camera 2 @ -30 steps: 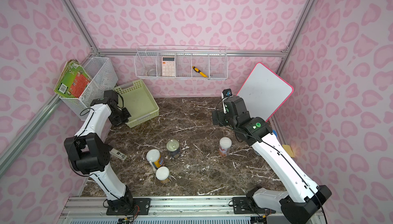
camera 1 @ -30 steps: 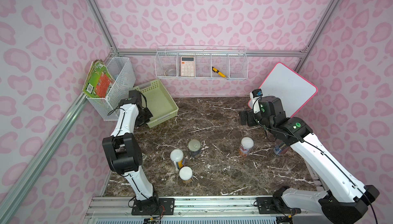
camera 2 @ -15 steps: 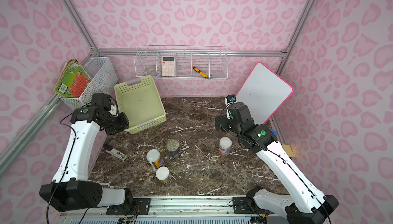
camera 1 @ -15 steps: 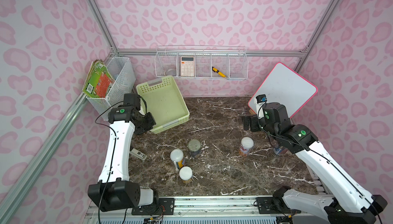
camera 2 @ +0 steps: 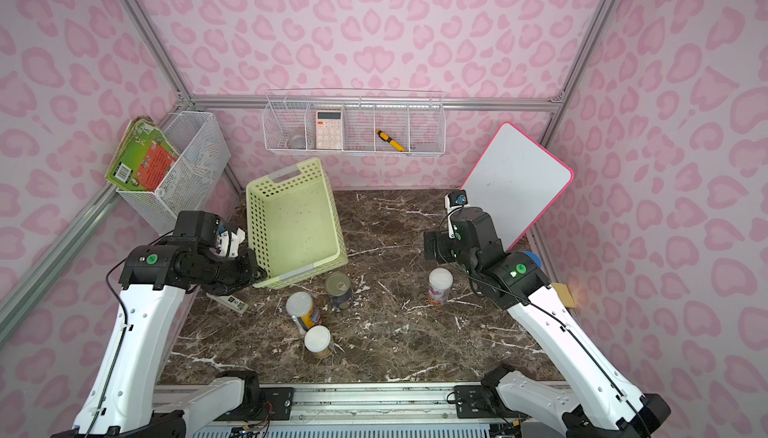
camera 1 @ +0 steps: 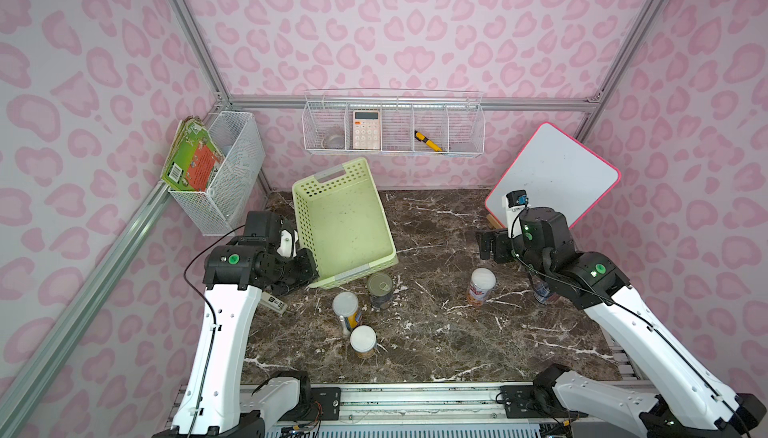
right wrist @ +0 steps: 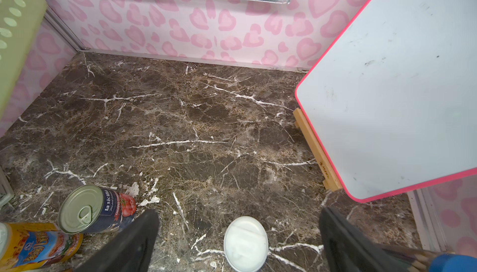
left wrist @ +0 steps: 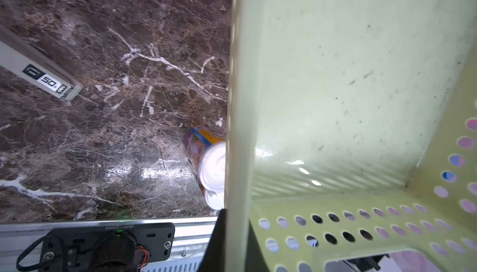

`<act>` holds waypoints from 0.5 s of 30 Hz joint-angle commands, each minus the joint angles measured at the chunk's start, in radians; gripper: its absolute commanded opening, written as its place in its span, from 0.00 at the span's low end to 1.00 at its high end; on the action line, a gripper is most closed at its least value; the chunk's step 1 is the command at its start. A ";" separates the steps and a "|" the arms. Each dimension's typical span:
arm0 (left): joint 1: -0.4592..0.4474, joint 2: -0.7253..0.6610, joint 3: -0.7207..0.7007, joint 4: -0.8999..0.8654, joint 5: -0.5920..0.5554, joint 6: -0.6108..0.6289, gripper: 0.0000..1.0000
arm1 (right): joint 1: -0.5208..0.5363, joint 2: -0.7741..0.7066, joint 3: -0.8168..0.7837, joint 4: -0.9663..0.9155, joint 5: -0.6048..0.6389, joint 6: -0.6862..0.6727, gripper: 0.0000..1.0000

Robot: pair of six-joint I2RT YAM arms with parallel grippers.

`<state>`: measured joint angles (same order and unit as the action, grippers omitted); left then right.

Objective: Put the canned food in the basket
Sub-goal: Place the basket at the center of the board.

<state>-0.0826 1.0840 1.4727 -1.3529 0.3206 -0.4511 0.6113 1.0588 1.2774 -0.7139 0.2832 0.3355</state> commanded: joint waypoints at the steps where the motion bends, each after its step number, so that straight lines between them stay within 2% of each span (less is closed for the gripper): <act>1: -0.113 -0.020 0.030 -0.019 0.019 -0.114 0.00 | -0.006 -0.010 -0.005 0.033 0.004 0.021 1.00; 6: -0.490 0.021 -0.009 0.065 -0.146 -0.312 0.00 | -0.035 -0.015 -0.010 0.012 -0.002 0.037 1.00; 8: -0.604 0.060 -0.054 0.115 -0.202 -0.387 0.00 | -0.043 -0.024 -0.011 0.010 -0.010 0.040 1.00; 11: -0.658 0.087 -0.136 0.207 -0.232 -0.484 0.00 | -0.055 -0.040 -0.015 0.006 -0.020 0.037 1.00; 15: -0.668 0.082 -0.235 0.321 -0.267 -0.556 0.00 | -0.066 -0.052 -0.018 -0.010 -0.029 0.029 1.00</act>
<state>-0.7441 1.1648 1.2663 -1.1645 0.1112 -0.9031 0.5499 1.0130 1.2621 -0.7246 0.2653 0.3649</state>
